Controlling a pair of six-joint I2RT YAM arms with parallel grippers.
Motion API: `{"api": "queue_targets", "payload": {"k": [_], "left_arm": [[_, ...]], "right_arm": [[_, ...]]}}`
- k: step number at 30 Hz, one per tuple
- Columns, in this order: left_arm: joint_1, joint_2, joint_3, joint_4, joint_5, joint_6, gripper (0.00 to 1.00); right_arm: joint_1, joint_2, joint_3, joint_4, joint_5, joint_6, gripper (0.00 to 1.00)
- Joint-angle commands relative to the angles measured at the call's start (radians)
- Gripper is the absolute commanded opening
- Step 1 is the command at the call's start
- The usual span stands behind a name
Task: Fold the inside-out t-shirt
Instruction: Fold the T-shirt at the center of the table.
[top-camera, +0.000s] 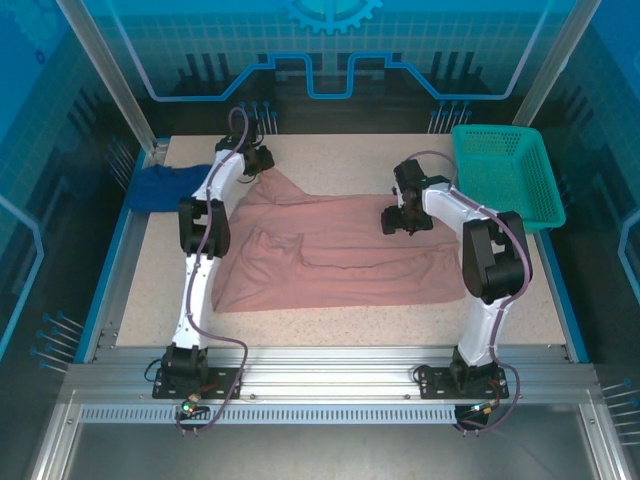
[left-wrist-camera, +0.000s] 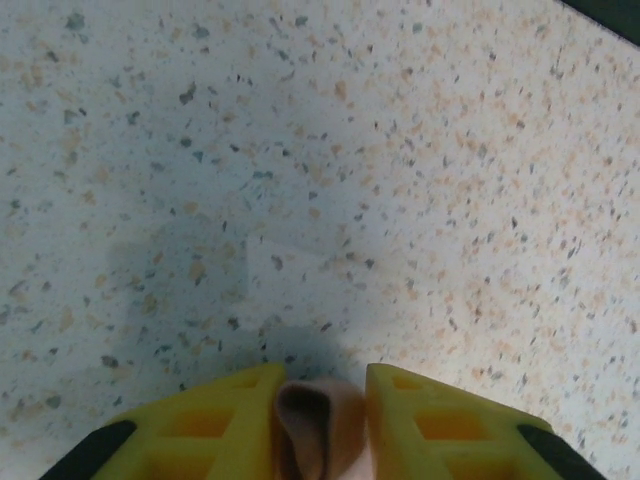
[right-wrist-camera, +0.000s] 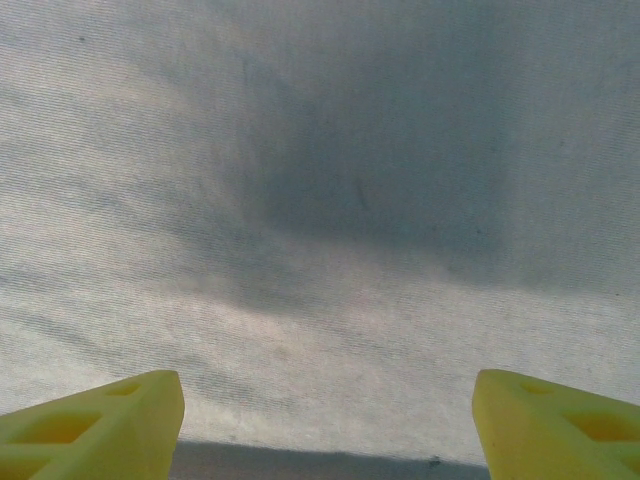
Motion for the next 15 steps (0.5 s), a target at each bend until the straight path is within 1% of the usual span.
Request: {"api": "queue_targets", "payload": {"k": [1,4,5,6,8,13,15], "left_arm": [[0.003,0.042,0.063,-0.013,0.026,-0.014,0.23],[0.004,0.04,0.063,0.002,0.022,-0.013,0.18],[0.005,0.04,0.064,0.006,0.028,-0.013,0.15],[0.007,0.037,0.064,0.01,0.027,-0.014,0.12],[0.009,0.037,0.064,0.015,0.03,-0.013,0.09],[0.01,0.019,0.055,0.024,0.049,-0.016,0.0],[0.01,0.002,0.036,0.038,0.062,-0.022,0.0]], "right_arm": [[0.004,-0.041,0.0,-0.017,0.022,-0.01,0.77],[0.001,-0.049,0.009,-0.005,0.044,-0.004,0.77],[-0.002,-0.051,0.015,0.003,0.055,0.003,0.77],[-0.008,-0.052,0.024,0.01,0.067,0.013,0.78],[-0.03,-0.042,0.051,0.021,0.079,0.044,0.78],[-0.097,0.054,0.189,-0.005,0.112,0.145,0.78],[-0.117,0.111,0.262,-0.033,0.15,0.163,0.78]]}}
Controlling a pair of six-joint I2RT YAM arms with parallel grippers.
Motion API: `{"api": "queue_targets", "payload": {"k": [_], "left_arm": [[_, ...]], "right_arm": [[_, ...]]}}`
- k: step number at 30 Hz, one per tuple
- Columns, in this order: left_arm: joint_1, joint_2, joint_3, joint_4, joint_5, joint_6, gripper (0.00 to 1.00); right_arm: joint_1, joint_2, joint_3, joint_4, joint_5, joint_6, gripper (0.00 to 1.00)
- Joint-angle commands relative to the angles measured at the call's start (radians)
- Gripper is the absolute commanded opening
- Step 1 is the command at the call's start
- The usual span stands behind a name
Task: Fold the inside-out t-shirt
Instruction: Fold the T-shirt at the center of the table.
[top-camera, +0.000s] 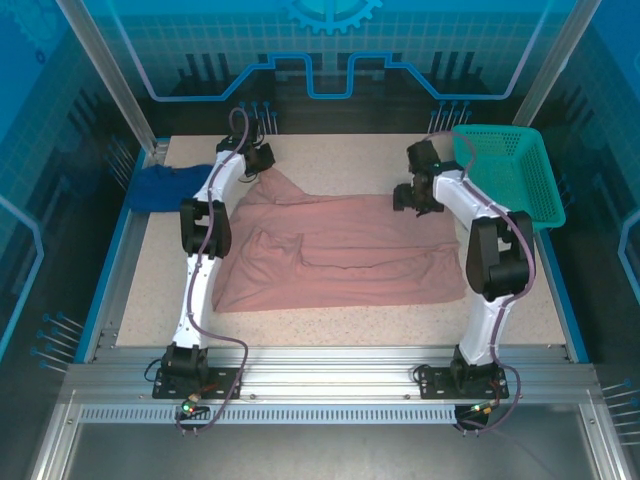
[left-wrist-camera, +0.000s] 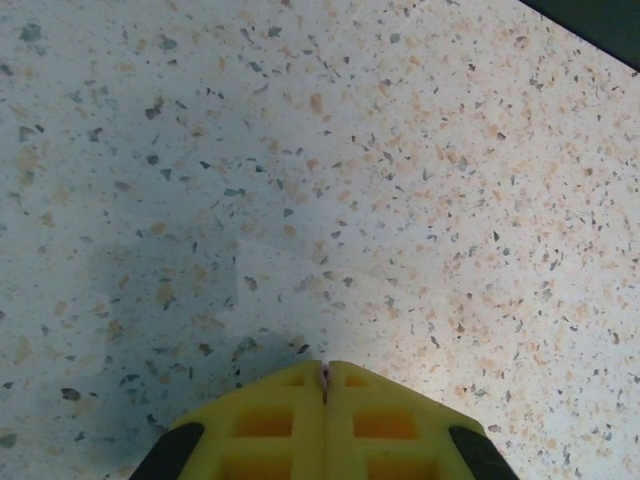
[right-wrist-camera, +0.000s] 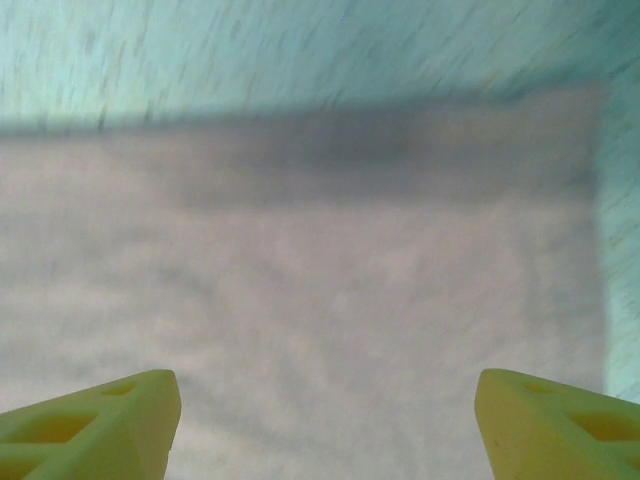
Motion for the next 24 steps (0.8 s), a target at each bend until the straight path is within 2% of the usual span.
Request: {"api": "queue_targets", "payload": {"k": [1,6,12,24], "left_arm": [[0.01,-0.029,-0.006,0.028,0.043,-0.018,0.0],[0.01,-0.087,-0.09,0.076,0.057,-0.016,0.0],[0.01,-0.105,-0.104,0.082,0.07,-0.008,0.0],[0.011,-0.124,-0.137,0.099,0.09,-0.001,0.0]], "right_arm": [[-0.039,0.097,0.104,-0.041,0.076,0.072,0.77],[-0.086,0.213,0.244,-0.098,0.109,0.101,0.73],[-0.133,0.319,0.37,-0.169,0.094,0.123,0.73],[-0.169,0.429,0.481,-0.215,0.05,0.161,0.74]]}}
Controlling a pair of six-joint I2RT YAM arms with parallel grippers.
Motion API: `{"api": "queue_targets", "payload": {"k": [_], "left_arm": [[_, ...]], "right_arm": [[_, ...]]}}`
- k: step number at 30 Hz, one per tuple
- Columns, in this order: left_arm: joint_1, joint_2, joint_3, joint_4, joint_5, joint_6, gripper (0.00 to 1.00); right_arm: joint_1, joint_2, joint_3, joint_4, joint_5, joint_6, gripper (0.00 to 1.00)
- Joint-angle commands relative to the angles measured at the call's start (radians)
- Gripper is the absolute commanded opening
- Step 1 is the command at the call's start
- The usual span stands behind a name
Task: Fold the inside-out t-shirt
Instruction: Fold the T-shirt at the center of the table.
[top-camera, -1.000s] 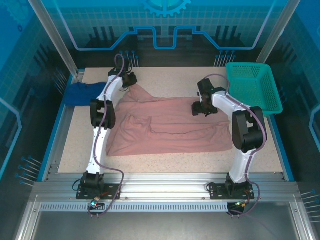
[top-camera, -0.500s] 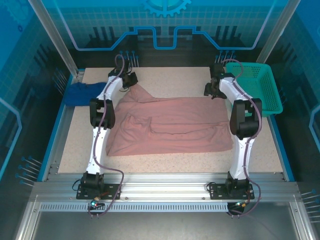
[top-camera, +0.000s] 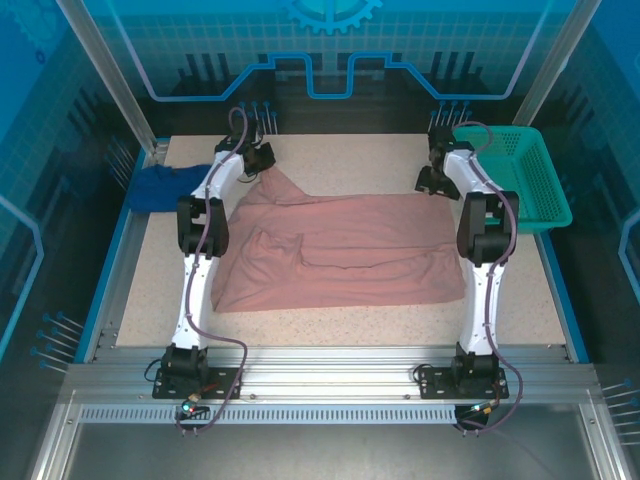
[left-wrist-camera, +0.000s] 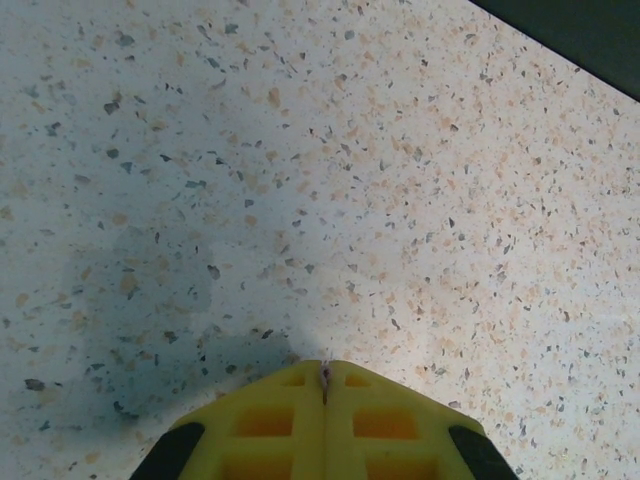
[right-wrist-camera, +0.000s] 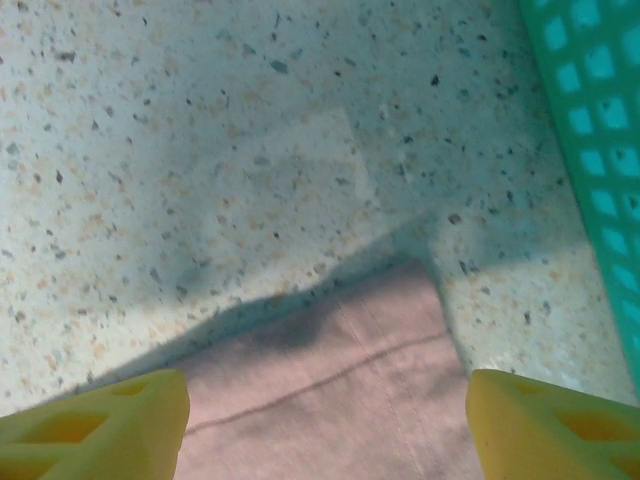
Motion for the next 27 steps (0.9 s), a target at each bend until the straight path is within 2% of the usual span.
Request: {"api": "queue_targets", "payload": {"k": [1,7,17,27], "left_arm": [[0.006,-0.06,-0.017,0.012,0.034,-0.003,0.0],[0.006,-0.076,-0.042,0.025,0.037,-0.003,0.0],[0.006,-0.08,-0.049,0.033,0.043,-0.01,0.0],[0.006,-0.117,-0.049,0.025,0.042,0.003,0.0]], "right_arm": [[-0.026,0.046,0.048,-0.056,-0.007,0.028,0.74],[-0.031,0.126,0.157,-0.143,-0.055,0.026,0.66],[-0.036,0.156,0.196,-0.157,-0.102,0.028,0.35],[-0.031,0.14,0.2,-0.134,-0.048,-0.006,0.14]]}}
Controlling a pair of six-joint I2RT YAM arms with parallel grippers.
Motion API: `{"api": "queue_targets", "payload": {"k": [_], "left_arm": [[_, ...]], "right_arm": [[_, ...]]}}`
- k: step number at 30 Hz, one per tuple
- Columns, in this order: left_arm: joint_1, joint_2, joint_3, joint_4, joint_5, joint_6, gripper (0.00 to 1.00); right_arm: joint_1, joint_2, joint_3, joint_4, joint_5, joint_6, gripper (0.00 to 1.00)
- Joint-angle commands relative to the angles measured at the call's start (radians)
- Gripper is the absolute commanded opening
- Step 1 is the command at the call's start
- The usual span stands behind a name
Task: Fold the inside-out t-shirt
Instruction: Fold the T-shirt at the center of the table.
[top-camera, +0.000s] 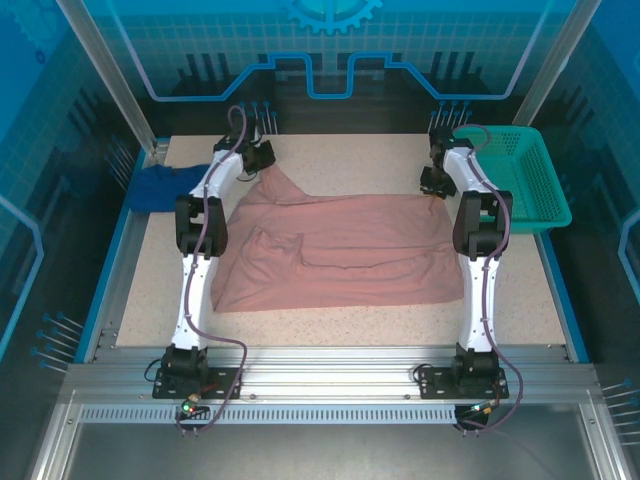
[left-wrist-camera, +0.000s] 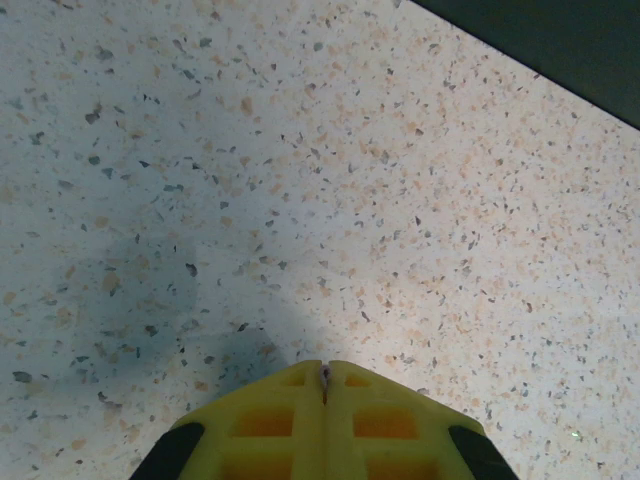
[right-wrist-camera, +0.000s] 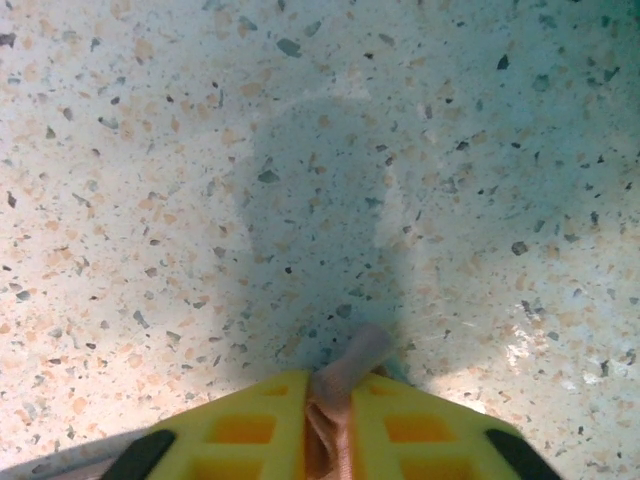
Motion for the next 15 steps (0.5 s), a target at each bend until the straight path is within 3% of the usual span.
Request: {"api": "queue_targets", "payload": {"k": [1,7,15], "left_arm": [[0.007,-0.091,-0.012,-0.003,0.018,0.005,0.0],[0.013,-0.177,-0.047,-0.02,-0.001,0.019,0.0],[0.016,-0.407,-0.245,-0.001,-0.006,0.018,0.0]], "right_arm": [[-0.008,0.006,0.025,-0.017,0.041,-0.02,0.12],[0.009,-0.065,-0.023,0.023,0.109,-0.074,0.06],[0.032,-0.191,-0.133,0.056,0.147,-0.138,0.06]]}}
